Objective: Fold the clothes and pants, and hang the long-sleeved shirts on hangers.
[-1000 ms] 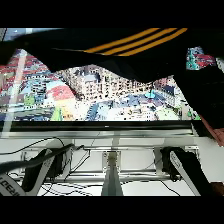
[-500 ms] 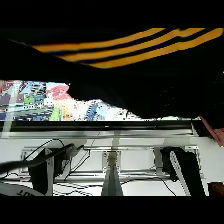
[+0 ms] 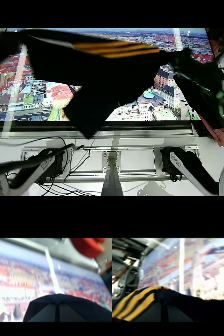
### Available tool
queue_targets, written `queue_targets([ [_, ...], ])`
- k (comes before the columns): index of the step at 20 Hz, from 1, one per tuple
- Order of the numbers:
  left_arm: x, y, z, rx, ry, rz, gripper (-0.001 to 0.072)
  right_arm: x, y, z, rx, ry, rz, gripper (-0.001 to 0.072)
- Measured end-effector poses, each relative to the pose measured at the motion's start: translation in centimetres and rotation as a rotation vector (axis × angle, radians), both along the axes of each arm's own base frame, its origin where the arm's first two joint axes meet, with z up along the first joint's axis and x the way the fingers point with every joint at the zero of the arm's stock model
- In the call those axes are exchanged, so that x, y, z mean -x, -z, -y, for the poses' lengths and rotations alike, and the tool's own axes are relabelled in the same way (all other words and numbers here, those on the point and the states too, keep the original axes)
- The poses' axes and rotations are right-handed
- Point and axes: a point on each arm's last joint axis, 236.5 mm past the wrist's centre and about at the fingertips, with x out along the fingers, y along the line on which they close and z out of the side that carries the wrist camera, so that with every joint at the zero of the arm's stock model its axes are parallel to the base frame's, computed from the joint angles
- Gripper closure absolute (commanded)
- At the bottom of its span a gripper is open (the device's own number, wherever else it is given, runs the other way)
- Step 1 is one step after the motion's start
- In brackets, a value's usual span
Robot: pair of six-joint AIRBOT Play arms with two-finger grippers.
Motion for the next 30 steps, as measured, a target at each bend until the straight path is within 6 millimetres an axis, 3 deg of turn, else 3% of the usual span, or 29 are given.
queue_targets([
  [3, -3.0, 8.0, 4.0, -0.010, 0.060, -0.166, 0.0700, -2.9, 8.5, 1.3, -0.003, 0.057, -0.177, 0.0687],
  [4, -3.2, 9.5, 4.8, -0.015, 0.078, -0.200, 0.0699, -3.2, 10.4, 1.8, 0.001, 0.065, -0.218, 0.0688],
  [6, -3.0, 11.2, 5.8, -0.019, 0.114, -0.245, 0.0699, -3.5, 12.5, 3.2, 0.030, 0.074, -0.249, 0.0687],
  [9, -1.0, 10.8, 7.0, -0.012, 0.196, -0.281, 0.0699, -3.4, 12.7, 4.4, 0.095, -0.007, -0.247, 0.0687],
  [13, 4.4, 9.5, 9.0, -0.040, 0.384, -0.345, 0.0699, -1.2, 11.6, 5.4, 0.257, -0.219, -0.268, 0.0687],
  [16, 10.3, 12.0, 9.2, -0.127, 0.522, -0.544, 0.0697, 2.3, 12.3, 6.1, 0.385, -0.399, -0.348, 0.0687],
  [17, 12.1, 13.4, 8.6, -0.168, 0.542, -0.624, 0.0695, 3.8, 12.7, 6.2, 0.419, -0.469, -0.379, 0.0638],
  [18, 13.8, 15.1, 7.9, -0.209, 0.552, -0.708, 0.0651, 5.2, 13.1, 6.4, 0.442, -0.531, -0.410, 0.0435],
  [19, 14.9, 16.6, 7.3, -0.237, 0.548, -0.771, 0.0430, 5.9, 13.4, 6.7, 0.468, -0.563, -0.425, 0.0193],
  [20, 16.0, 18.3, 6.8, -0.256, 0.533, -0.828, 0.0115, 6.3, 13.8, 7.1, 0.490, -0.580, -0.433, 0.0143],
  [21, 16.6, 19.7, 6.5, -0.267, 0.516, -0.865, 0.0013, 6.5, 14.1, 7.3, 0.504, -0.589, -0.436, 0.0143],
  [25, 17.4, 23.7, 6.0, -0.265, 0.434, -0.915, 0.0014, 5.2, 14.8, 8.5, 0.559, -0.544, -0.406, 0.0135],
  [26, 17.2, 24.1, 6.0, -0.257, 0.416, -0.909, 0.0014, 4.7, 14.9, 8.5, 0.559, -0.531, -0.400, 0.0102],
  [30, 16.2, 24.5, 6.4, -0.216, 0.368, -0.884, 0.0014, 5.1, 16.1, 7.5, 0.525, -0.598, -0.404, 0.0088],
])
